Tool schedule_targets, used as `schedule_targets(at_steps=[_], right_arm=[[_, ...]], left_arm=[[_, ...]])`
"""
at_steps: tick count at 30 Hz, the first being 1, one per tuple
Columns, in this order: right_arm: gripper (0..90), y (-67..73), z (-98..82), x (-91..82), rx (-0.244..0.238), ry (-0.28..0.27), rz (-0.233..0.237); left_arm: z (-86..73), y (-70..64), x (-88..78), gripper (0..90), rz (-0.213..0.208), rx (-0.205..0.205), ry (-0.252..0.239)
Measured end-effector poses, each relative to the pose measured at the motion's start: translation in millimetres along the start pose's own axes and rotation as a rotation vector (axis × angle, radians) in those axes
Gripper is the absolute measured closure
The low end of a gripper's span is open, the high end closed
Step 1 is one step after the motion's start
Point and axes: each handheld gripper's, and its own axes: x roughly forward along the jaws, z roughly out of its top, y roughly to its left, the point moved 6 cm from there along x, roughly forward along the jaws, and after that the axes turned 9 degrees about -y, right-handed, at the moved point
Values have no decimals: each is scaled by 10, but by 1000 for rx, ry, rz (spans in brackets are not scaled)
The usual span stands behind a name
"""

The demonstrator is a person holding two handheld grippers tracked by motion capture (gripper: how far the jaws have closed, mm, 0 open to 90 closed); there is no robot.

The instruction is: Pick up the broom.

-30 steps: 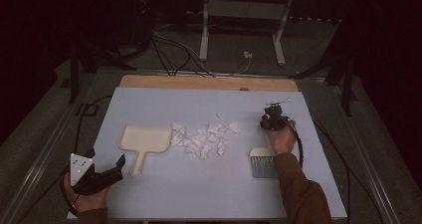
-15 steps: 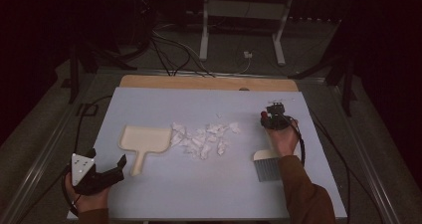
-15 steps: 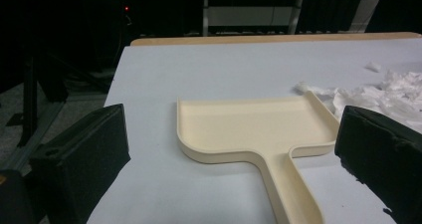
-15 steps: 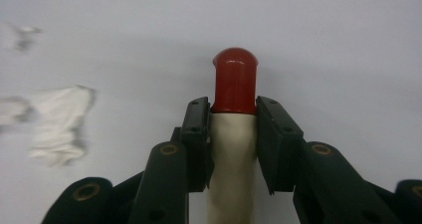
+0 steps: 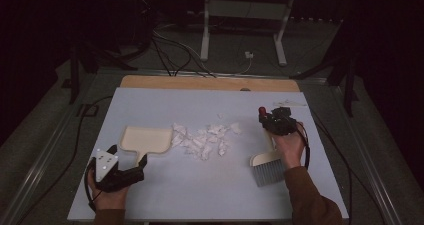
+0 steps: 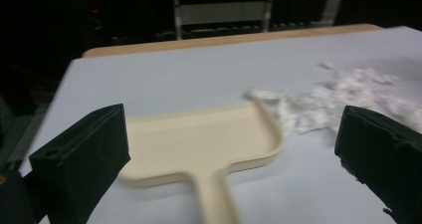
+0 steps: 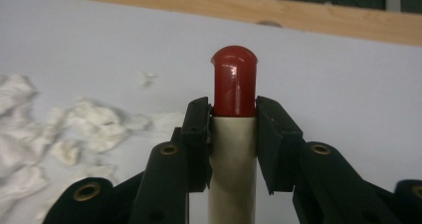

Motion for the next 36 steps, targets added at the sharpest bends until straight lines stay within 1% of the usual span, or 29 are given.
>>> schedule_targets(at_steps=[3, 4, 5, 7, 8, 9, 10, 12, 13, 14, 16, 19, 20, 21, 25, 26, 27, 28, 29, 30, 31, 32, 33, 34, 35, 36], right_arm=[[692, 61, 24, -55, -8, -18, 9], [692, 119, 56, -106, -8, -36, 25], [692, 119, 56, -106, -8, -36, 25], [692, 176, 92, -153, -2, -57, 42], [692, 237, 125, -196, 1, -75, 59], [692, 237, 125, -196, 1, -75, 59], [692, 269, 139, -217, 4, -82, 66], [692, 337, 171, -258, 13, -102, 86], [692, 406, 203, -305, 23, -123, 107], [692, 406, 203, -305, 23, -123, 107], [692, 480, 228, -348, 27, -141, 127], [692, 600, 250, -395, 23, -160, 152], [692, 640, 254, -408, 22, -167, 159], [692, 683, 256, -422, 22, -175, 169], [693, 860, 249, -459, 28, -205, 201], [692, 950, 244, -467, 25, -212, 213], [692, 950, 244, -467, 25, -212, 213], [692, 1035, 240, -472, 14, -215, 226], [692, 1035, 240, -472, 14, -215, 226], [693, 1108, 240, -481, 7, -219, 235], [693, 1141, 242, -484, 1, -224, 237], [693, 1141, 242, -484, 1, -224, 237], [692, 1204, 243, -494, -7, -227, 241], [692, 1204, 243, -494, -7, -227, 241], [692, 1234, 244, -499, -11, -227, 248], [692, 1288, 245, -510, -17, -230, 258]], left_arm=[[46, -165, 71, 13, -47, 0, 3], [62, -220, 92, 13, -59, -3, 0], [80, -275, 116, 13, -75, -5, -3], [112, -385, 160, 13, -106, -9, -5], [127, -440, 182, 13, -120, -9, -7], [138, -494, 202, 13, -135, -9, -6], [148, -549, 221, 13, -151, -9, -6], [163, -655, 257, 13, -185, -10, -6], [169, -706, 274, 13, -200, -12, -6], [171, -754, 292, 13, -215, -14, -4], [172, -846, 331, 14, -243, -17, 4], [170, -989, 388, 28, -298, -23, 17], [168, -1041, 407, 47, -324, -24, 25], [165, -1097, 426, 47, -349, -26, 31], [159, -1326, 500, 67, -425, -23, 51], [156, -1383, 517, 76, -444, -24, 57], [153, -1437, 533, 76, -462, -23, 66], [149, -1492, 549, 90, -479, -24, 73], [142, -1545, 566, 90, -499, -28, 82], [131, -1595, 582, 121, -522, -36, 94], [114, -1641, 597, 135, -539, -35, 111], [97, -1685, 615, 135, -552, -33, 121], [77, -1724, 634, 168, -559, -31, 134], [57, -1758, 656, 168, -562, -34, 146], [36, -1783, 677, 194, -565, -35, 158], [16, -1805, 695, 263, -578, -38, 173]])
